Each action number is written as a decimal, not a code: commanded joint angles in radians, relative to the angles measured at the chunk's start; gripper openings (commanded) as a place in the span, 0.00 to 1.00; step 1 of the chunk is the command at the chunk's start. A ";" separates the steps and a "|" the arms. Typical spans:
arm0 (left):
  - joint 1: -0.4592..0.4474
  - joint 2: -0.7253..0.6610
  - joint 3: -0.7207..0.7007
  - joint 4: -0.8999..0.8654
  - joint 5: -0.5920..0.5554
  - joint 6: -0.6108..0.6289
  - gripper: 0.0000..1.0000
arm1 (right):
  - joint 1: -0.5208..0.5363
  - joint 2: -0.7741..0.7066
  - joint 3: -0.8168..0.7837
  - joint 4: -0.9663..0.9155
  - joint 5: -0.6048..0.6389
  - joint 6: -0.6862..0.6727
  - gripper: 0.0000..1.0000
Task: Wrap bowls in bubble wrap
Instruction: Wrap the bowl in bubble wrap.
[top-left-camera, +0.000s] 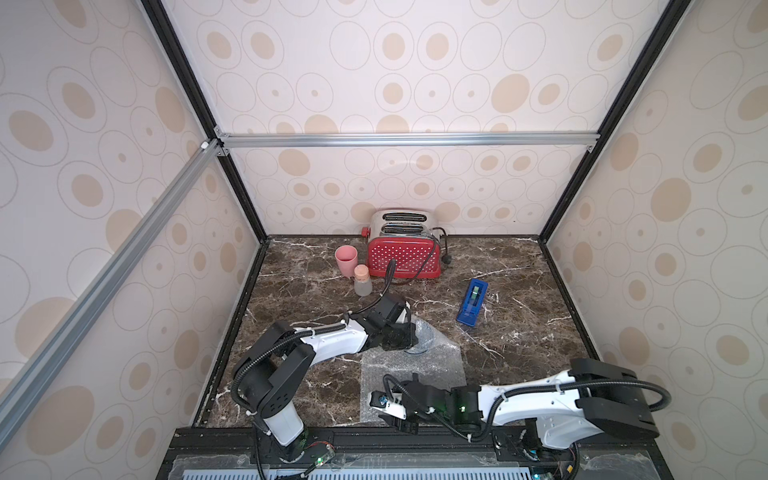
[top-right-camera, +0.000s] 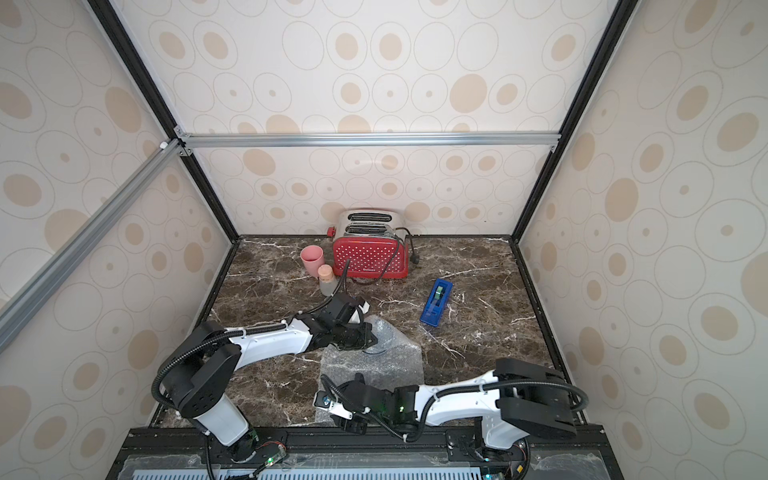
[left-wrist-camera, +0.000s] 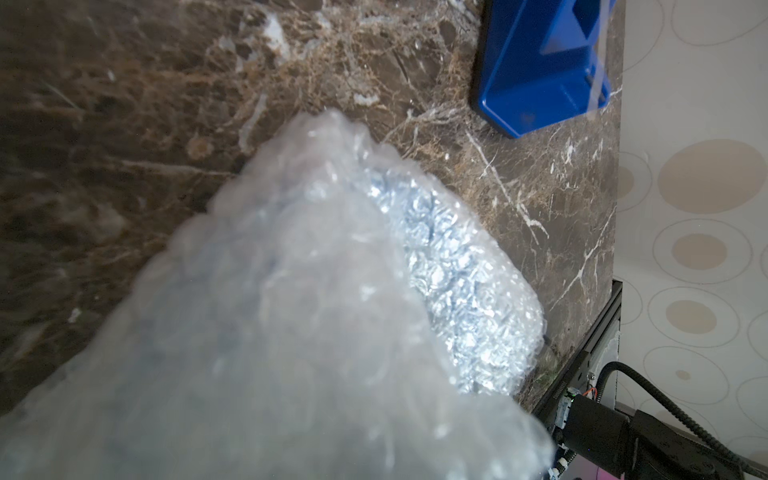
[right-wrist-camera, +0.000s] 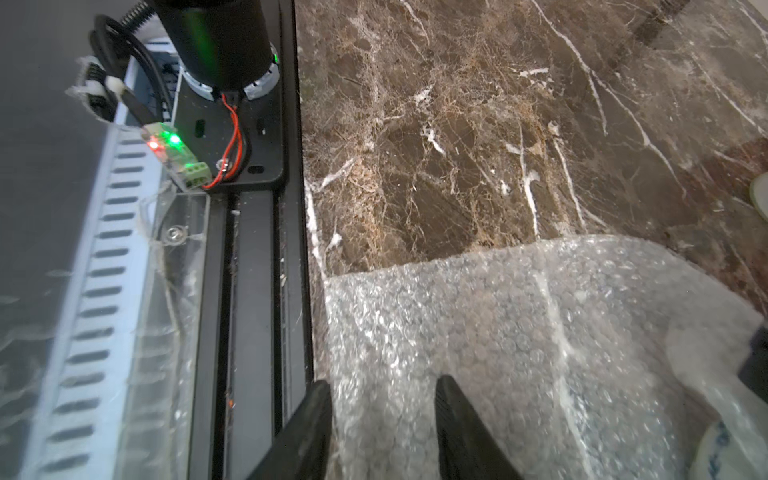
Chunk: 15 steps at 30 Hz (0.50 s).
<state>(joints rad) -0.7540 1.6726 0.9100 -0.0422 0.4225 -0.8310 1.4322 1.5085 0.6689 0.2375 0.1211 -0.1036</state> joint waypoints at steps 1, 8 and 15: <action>-0.005 0.006 0.041 -0.023 -0.004 0.021 0.00 | 0.013 0.058 0.025 0.068 0.040 -0.024 0.48; -0.006 0.012 0.046 -0.021 -0.001 0.019 0.00 | 0.014 0.166 0.042 0.115 0.001 -0.010 0.52; -0.005 0.009 0.040 -0.016 -0.004 0.016 0.00 | 0.014 0.236 0.058 0.130 -0.019 0.010 0.52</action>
<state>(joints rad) -0.7540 1.6730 0.9215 -0.0429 0.4225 -0.8295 1.4391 1.7237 0.6960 0.3466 0.1200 -0.0990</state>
